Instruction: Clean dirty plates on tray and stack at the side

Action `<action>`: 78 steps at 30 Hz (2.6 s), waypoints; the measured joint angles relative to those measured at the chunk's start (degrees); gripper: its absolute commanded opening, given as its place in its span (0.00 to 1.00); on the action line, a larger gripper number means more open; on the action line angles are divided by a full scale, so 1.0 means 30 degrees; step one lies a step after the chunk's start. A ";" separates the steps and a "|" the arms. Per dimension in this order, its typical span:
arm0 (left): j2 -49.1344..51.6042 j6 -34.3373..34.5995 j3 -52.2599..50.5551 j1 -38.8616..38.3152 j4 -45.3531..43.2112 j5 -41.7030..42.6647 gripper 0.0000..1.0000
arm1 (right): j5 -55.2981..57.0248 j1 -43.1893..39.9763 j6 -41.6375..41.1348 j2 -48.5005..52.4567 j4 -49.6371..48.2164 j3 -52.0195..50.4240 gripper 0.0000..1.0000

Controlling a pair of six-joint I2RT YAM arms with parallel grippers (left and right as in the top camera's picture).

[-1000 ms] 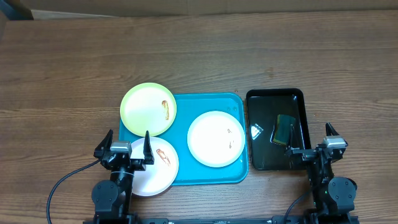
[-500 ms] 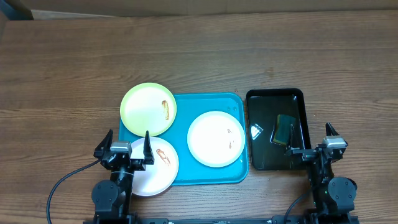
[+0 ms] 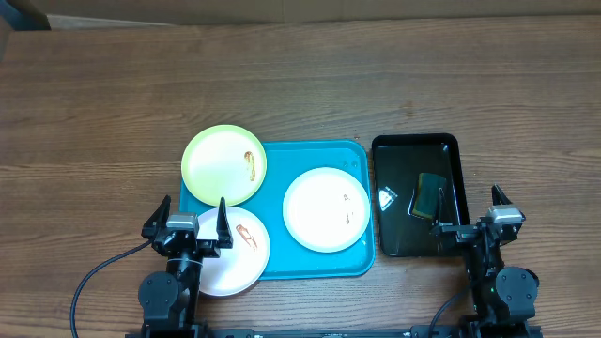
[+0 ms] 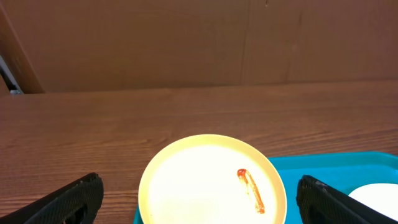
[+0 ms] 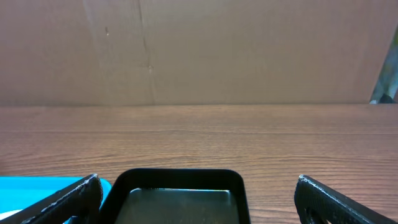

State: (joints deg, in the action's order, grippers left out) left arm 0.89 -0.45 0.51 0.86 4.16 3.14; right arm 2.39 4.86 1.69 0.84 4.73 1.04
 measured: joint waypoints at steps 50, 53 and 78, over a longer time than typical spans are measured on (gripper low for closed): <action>0.0000 0.0007 0.0000 0.0000 -0.0022 0.0000 1.00 | -0.0015 0.0000 -0.0007 0.0000 0.0007 0.0000 1.00; 0.0007 0.0131 0.0000 0.0000 -0.0605 0.0087 1.00 | -0.0015 0.0000 0.0000 0.0000 0.0007 0.0000 1.00; 1.7719 0.0138 2.4946 0.0000 1.9635 0.2557 1.00 | -0.0007 0.0000 -0.0007 0.0000 0.0000 0.0000 1.00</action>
State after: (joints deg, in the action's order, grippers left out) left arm 54.04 -0.03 75.35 0.86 63.07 10.81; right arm 2.37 4.86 1.67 0.84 4.73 1.04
